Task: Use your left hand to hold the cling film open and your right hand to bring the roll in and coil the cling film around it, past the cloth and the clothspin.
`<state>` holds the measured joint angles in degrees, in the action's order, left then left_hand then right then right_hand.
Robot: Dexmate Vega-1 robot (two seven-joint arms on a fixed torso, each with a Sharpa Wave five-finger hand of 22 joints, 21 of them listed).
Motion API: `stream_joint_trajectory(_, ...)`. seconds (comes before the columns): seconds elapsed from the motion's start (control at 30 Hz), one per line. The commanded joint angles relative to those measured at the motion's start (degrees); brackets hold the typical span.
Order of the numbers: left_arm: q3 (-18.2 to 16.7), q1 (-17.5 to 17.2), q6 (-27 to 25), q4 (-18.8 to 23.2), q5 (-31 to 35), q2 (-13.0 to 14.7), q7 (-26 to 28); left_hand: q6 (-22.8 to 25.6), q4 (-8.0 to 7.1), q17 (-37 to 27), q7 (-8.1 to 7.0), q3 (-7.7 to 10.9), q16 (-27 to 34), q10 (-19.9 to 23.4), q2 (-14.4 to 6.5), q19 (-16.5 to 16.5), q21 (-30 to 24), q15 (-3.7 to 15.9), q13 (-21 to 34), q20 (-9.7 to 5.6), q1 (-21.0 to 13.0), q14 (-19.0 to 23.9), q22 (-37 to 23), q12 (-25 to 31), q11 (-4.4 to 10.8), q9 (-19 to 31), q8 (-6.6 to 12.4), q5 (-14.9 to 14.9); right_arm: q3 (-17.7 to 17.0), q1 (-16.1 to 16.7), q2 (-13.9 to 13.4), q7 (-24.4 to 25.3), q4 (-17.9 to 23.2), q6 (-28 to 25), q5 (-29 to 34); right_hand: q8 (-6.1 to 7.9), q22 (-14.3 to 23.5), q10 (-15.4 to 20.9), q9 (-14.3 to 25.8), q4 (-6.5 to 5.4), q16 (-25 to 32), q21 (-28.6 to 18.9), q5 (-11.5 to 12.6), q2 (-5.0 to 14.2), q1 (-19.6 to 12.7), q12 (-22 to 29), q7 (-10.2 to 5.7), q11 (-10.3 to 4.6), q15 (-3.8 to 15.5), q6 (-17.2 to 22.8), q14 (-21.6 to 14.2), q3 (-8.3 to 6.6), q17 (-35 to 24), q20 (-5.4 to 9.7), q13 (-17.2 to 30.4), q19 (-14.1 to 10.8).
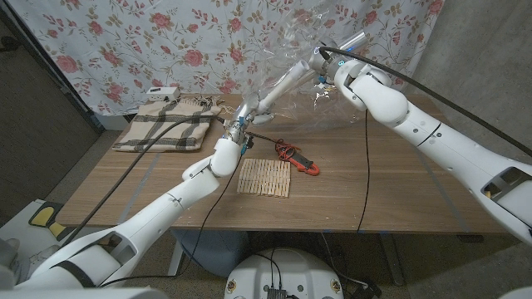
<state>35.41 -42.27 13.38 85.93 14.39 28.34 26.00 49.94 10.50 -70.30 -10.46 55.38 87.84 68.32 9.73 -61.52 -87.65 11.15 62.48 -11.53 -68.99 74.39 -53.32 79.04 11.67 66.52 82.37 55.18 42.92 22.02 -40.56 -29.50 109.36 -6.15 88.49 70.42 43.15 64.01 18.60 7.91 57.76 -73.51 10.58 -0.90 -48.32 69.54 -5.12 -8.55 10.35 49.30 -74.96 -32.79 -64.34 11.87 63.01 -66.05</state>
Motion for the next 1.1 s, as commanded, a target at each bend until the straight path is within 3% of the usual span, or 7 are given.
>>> stream_joint_trajectory(0.03, -0.91, -2.02, -2.02, 2.91, 0.19, 3.83, -2.34, -0.05, -0.17, -0.03, -0.09, 0.04, -0.11, -0.1, -0.53, -0.15, -0.12, -0.01, 8.86, -0.4, 0.05, -0.12, -0.42, 11.6, 0.01, 5.38, 8.98, 0.12, -0.04, 1.21, 1.34, -0.35, 0.49, -2.95, -0.04, 0.28, 0.05, 1.83, 0.16, -0.16, 31.69, -14.28, 0.26, 7.8, 5.82, 20.63, 0.01, -1.6, 1.73, -0.29, -2.19, 0.1, -6.63, 0.18, 8.17, 0.31)
stream_joint_trajectory(0.4, -1.2, -1.32, -6.92, 6.86, 4.68, 8.68, -5.6, -0.04, -0.17, -0.06, -0.08, 0.07, -0.03, -0.13, -0.53, -0.04, -0.14, -0.07, 8.87, -0.24, 0.12, -0.12, -0.81, 11.6, -0.01, 5.38, 8.98, 0.15, -0.29, 3.02, 3.31, 2.26, -1.1, -7.59, -1.57, 0.26, -0.09, 1.75, -0.12, -0.16, 31.7, -14.22, 0.26, 7.75, 5.88, 20.63, 0.17, -1.61, 1.72, -0.36, -2.17, 0.11, -6.64, 0.18, 8.17, 0.37)
stream_joint_trajectory(0.7, 0.98, 3.17, -4.43, 3.4, 5.58, 7.01, -8.02, 0.0, -0.1, -0.06, -0.1, 0.09, 0.04, -0.08, -0.47, -0.19, -0.03, -0.01, 8.87, -0.36, 0.09, -0.14, -0.7, 11.61, -0.01, 5.38, 8.98, 0.17, 0.66, 3.23, 2.26, 3.29, 0.47, -5.58, -3.27, 0.46, -0.01, 1.74, -0.08, -0.12, 31.7, -14.42, 0.29, 7.76, 5.86, 20.64, 0.27, -1.62, 1.72, -0.36, -2.13, 0.07, -6.63, 0.18, 8.17, 0.17)
stream_joint_trajectory(1.1, 2.33, 4.54, -2.93, 0.88, 4.23, 6.11, -10.67, 0.05, -0.08, -0.06, -0.08, 0.06, 0.01, -0.05, -0.44, -0.19, 0.05, -0.02, 8.87, -0.32, 0.11, -0.15, -0.67, 11.61, 0.01, 5.38, 8.98, 0.18, -0.41, 3.37, 3.71, 3.48, 2.29, -8.59, -1.44, 0.53, 0.08, 1.77, -0.18, -0.08, 31.71, -14.52, 0.31, 7.82, 5.8, 20.65, 0.28, -1.63, 1.73, -0.44, -2.14, 0.0, -6.63, 0.18, 8.17, 0.14)
